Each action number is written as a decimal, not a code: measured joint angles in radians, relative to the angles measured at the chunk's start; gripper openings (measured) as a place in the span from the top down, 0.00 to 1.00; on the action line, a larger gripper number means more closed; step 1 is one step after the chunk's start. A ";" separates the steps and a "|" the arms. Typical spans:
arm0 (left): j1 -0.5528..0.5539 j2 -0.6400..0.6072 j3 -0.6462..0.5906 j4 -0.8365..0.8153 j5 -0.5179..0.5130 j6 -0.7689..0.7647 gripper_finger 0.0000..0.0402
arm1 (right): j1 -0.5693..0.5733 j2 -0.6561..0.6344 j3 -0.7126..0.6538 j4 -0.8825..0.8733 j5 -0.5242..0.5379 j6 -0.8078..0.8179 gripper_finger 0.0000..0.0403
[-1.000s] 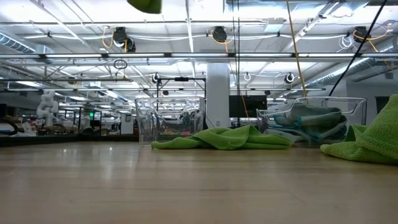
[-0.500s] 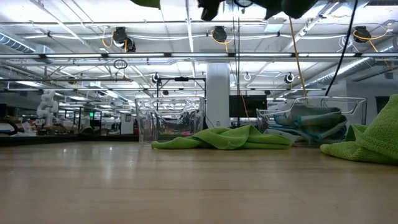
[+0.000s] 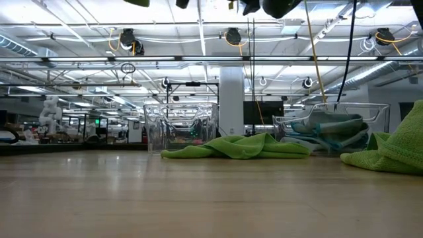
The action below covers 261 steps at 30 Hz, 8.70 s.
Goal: Fold microfiber towels
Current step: Fold the bottom left green microfiber towel, then put the bottom left green microfiber towel into the left transparent bin
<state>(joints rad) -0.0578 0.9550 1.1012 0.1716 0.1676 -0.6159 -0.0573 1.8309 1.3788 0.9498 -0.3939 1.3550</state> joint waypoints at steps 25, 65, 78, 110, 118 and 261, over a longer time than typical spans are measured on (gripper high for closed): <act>-0.023 0.000 0.000 -0.092 0.065 -0.010 0.99 | -0.026 0.000 0.000 0.149 -0.053 -0.092 0.05; -0.080 -0.076 0.000 -0.402 0.100 -0.100 0.99 | -0.081 -0.094 -0.001 -0.568 -0.142 -0.219 0.13; -0.256 0.158 -0.001 -0.762 -0.034 -0.101 0.99 | -0.101 -0.221 -0.001 -0.731 -0.225 -0.222 0.15; -0.354 0.639 0.000 -0.494 -0.003 -0.028 0.99 | -0.098 -0.298 0.000 -0.955 -0.291 -0.306 0.15; -0.341 0.771 0.000 -0.349 0.110 0.076 0.99 | -0.098 -0.298 0.000 -1.022 -0.293 -0.337 0.15; -0.392 0.455 -0.522 0.056 -0.424 -0.237 0.98 | 0.288 -0.074 -0.287 -1.018 0.233 0.218 0.48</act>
<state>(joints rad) -0.4499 1.4099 0.5797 0.2272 -0.2561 -0.8534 0.2305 1.7566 1.0916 -0.0685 -0.1604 1.5734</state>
